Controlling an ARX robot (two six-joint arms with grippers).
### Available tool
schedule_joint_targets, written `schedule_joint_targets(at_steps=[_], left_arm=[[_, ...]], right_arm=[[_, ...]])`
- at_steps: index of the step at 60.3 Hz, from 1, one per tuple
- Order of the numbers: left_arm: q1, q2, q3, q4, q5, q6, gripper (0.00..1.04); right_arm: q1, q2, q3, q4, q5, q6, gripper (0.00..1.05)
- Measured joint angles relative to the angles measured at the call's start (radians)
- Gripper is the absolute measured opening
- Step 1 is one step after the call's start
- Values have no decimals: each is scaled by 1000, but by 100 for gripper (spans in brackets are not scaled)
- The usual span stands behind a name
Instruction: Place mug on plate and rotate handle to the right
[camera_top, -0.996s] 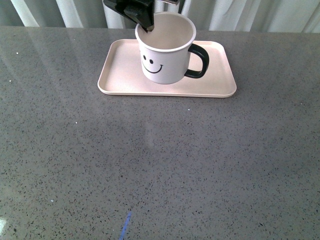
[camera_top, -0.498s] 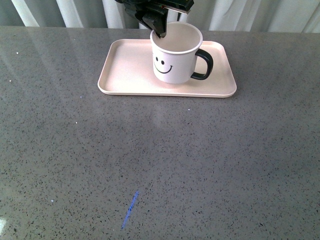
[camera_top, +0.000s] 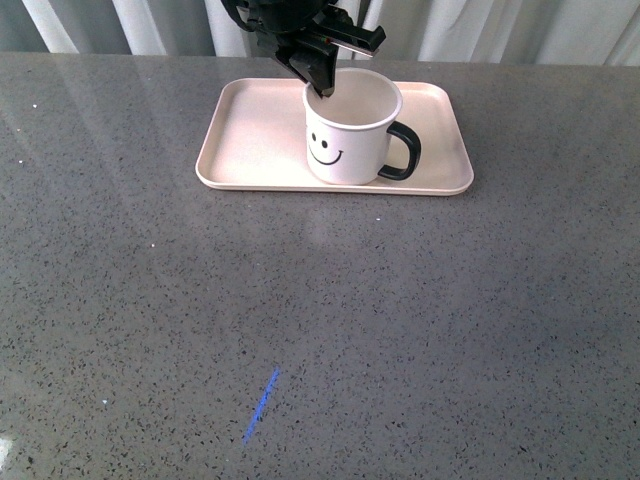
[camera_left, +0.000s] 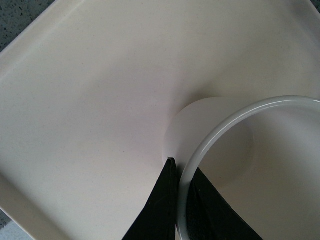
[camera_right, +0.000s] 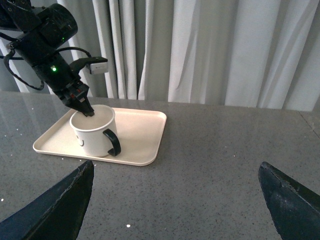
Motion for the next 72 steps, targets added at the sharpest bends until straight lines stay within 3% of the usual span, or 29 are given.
schedule_joint_targets(at_steps=[72], left_arm=[[-11,18,21,-6,-8,10,2]], right_arm=[[0,0,0,0,0,0,96]])
